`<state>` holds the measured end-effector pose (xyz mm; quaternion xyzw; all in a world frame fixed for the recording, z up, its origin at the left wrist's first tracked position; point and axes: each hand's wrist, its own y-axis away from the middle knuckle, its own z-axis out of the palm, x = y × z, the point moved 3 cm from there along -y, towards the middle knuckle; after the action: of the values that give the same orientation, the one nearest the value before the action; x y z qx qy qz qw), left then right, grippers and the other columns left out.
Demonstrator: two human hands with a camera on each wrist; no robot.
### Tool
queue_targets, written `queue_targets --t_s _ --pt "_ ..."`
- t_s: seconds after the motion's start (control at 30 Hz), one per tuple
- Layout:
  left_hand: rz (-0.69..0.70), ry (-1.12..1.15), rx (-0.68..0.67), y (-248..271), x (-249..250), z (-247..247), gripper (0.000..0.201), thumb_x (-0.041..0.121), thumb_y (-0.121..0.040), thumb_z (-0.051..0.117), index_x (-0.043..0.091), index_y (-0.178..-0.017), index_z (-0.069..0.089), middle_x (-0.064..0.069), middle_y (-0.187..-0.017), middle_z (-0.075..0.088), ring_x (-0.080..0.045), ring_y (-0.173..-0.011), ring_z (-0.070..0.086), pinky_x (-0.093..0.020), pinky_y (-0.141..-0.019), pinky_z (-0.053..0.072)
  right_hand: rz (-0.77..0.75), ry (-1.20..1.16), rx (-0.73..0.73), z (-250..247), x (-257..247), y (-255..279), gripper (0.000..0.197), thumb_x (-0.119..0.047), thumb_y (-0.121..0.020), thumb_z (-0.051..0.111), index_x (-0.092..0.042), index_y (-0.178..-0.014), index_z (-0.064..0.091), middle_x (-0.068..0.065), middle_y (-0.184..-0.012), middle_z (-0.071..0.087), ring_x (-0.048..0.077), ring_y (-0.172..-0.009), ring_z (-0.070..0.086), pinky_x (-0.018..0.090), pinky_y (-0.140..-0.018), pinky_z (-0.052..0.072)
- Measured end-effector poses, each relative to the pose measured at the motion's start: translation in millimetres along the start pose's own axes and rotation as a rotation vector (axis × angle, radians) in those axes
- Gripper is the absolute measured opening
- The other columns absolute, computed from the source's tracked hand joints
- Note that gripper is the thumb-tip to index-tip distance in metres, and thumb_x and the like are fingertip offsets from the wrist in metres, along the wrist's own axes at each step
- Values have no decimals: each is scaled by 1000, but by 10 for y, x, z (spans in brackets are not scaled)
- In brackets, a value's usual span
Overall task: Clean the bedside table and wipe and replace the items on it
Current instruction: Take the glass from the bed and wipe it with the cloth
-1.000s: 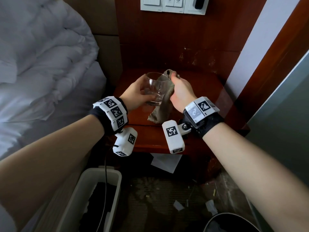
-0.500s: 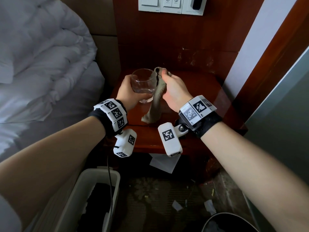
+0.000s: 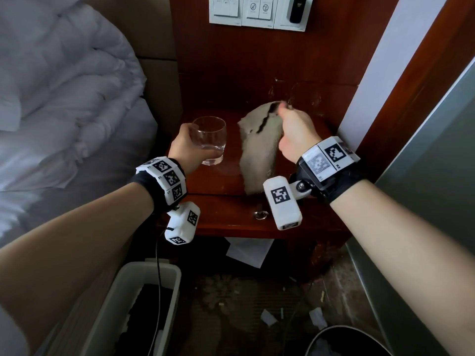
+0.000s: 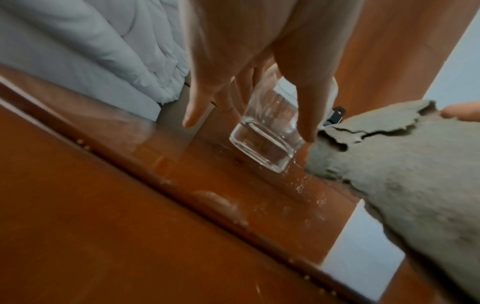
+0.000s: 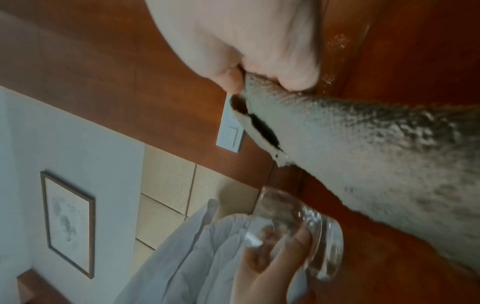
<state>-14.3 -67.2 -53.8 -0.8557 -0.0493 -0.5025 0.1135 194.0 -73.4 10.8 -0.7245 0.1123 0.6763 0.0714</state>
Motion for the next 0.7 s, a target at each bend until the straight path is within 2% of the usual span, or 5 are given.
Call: queue_targets --t_s 0.1,0.17,0.37,0.53,0.7 --pt "-28 -20 -4 15 -82 8 84 27 -65 84 14 -134 38 -5 -131 53 -20 -115 53 -26 -86 44 -137 -46 89 -87 -27 -71 34 -29 -99 42 -18 -68 50 -2 -62 42 8 -57 42 23 -59 37" --pt "-44 -29 -10 23 -138 21 84 26 -66 84 13 -134 37 -6 -131 52 -22 -116 53 -26 -86 43 -290 105 104 -96 1 -63 37 -25 -101 38 -18 -66 48 -4 -60 40 7 -52 38 20 -54 32" --pt "-45 -18 -7 23 -244 30 84 22 -67 83 12 -136 36 -7 -133 51 -22 -120 51 -24 -89 41 -494 672 -151 39 415 37 36 -26 -102 32 -15 -126 56 6 -115 66 22 -104 61 21 -79 40" --pt "-44 -12 -42 -22 -283 32 89 21 -66 83 11 -138 32 -9 -137 47 -24 -123 48 -31 -99 42 -493 957 -421 296 699 223 38 -30 -103 30 -15 -131 51 -6 -64 54 7 -44 42 13 -40 30" --pt "-49 6 -93 12 -321 -45 104 22 -62 86 12 -144 24 -7 -138 46 -22 -125 47 -38 -106 42 -495 1235 -574 399 786 258 40 -43 -95 46 -19 -126 57 6 -118 65 24 -102 61 32 -80 48"
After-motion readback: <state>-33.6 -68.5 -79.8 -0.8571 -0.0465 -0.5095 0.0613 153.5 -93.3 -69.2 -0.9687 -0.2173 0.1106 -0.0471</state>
